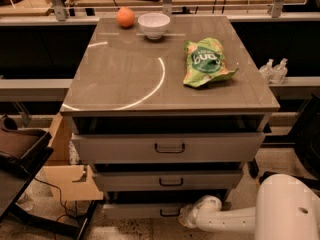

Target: Close bottom drawer

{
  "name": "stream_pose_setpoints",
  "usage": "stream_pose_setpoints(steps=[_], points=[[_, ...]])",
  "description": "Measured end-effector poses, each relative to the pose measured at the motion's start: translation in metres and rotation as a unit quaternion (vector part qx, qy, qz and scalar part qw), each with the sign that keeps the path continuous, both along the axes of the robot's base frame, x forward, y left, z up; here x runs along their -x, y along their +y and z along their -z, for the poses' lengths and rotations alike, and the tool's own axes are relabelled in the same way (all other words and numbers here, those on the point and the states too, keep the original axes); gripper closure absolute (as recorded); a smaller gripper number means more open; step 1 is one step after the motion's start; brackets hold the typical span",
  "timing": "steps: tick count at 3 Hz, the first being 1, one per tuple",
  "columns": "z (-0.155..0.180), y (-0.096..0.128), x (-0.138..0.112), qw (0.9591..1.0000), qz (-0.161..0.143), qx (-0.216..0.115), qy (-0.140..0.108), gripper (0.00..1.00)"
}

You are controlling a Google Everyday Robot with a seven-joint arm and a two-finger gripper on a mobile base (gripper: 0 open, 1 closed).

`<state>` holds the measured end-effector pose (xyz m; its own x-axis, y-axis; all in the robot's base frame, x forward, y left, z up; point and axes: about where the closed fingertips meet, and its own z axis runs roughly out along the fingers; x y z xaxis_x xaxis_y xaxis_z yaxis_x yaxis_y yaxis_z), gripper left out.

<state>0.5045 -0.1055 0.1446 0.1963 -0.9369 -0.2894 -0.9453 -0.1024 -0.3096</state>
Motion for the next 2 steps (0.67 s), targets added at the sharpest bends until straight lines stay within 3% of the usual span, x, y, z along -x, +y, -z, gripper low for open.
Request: stream_pose_setpoints(steps=[2], points=[[0.0, 0.0, 0.0, 1.0, 0.0, 0.0, 0.0, 1.0]])
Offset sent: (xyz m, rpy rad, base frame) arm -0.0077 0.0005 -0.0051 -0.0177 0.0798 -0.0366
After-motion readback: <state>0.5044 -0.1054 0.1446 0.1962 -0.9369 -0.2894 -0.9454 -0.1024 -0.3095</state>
